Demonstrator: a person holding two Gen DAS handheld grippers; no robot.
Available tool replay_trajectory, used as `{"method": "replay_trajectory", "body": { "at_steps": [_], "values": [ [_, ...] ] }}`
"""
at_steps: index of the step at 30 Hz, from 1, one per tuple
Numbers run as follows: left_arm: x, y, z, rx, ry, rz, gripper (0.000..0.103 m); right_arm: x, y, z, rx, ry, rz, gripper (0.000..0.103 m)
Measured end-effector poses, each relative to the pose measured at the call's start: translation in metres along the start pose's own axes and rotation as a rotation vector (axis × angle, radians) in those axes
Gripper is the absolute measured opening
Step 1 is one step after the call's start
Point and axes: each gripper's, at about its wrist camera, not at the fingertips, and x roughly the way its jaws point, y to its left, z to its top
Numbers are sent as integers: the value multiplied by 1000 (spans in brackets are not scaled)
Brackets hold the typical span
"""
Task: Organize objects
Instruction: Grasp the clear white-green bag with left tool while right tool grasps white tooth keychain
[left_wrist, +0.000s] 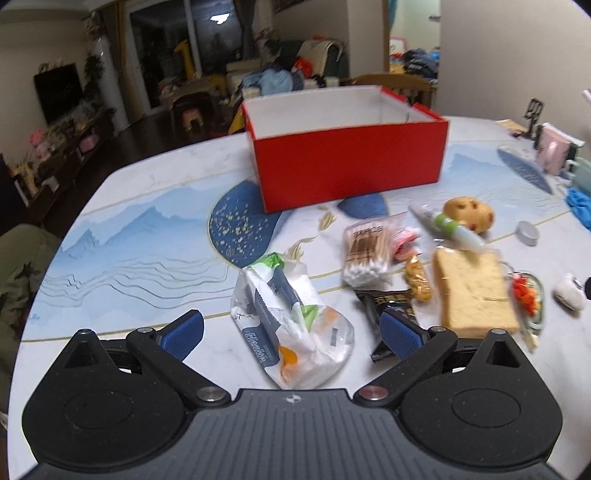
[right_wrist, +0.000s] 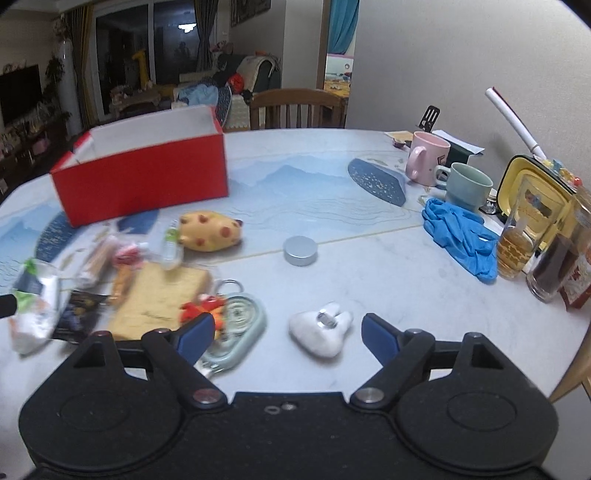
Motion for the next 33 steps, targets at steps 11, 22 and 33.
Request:
{"method": "replay_trajectory", "body": {
  "at_steps": [11, 22, 33],
  "values": [
    [58, 4, 10, -77, 157, 32, 94, 56, -18, 4, -44, 88, 23, 81],
    [78, 8, 10, -147, 251, -20, 69, 81, -29, 2, -11, 186, 102, 73],
    [72, 6, 13, -77, 228, -1, 36, 76, -27, 2, -74, 183, 132, 49]
  ]
}}
